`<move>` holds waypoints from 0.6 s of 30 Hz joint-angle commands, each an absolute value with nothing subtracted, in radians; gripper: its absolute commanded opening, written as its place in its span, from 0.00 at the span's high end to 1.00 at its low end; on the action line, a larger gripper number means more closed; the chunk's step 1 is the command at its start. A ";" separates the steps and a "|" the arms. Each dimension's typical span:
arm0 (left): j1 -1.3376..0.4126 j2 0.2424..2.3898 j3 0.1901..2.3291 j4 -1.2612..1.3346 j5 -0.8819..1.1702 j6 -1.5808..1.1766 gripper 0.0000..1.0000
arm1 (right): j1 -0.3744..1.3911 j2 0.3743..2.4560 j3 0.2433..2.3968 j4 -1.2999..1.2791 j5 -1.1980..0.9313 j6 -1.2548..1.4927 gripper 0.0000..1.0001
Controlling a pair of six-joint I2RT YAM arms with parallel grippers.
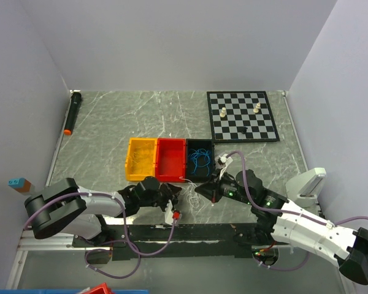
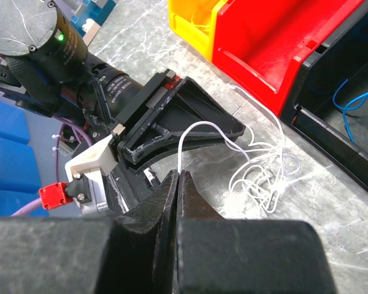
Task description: Untangle the cables
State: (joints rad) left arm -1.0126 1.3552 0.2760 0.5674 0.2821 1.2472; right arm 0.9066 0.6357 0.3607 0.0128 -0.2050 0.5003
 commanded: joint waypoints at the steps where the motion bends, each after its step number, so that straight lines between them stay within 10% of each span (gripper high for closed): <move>1: -1.020 1.361 0.307 0.566 0.267 1.246 0.76 | 0.897 0.615 0.383 0.032 -0.206 0.488 1.00; 6: -1.019 1.332 0.325 0.558 0.206 1.207 0.99 | 0.885 0.594 0.416 0.003 -0.198 0.474 1.00; 18: -0.982 1.077 0.586 -0.025 0.150 0.899 0.99 | 0.838 0.558 0.554 -0.238 0.064 0.381 1.00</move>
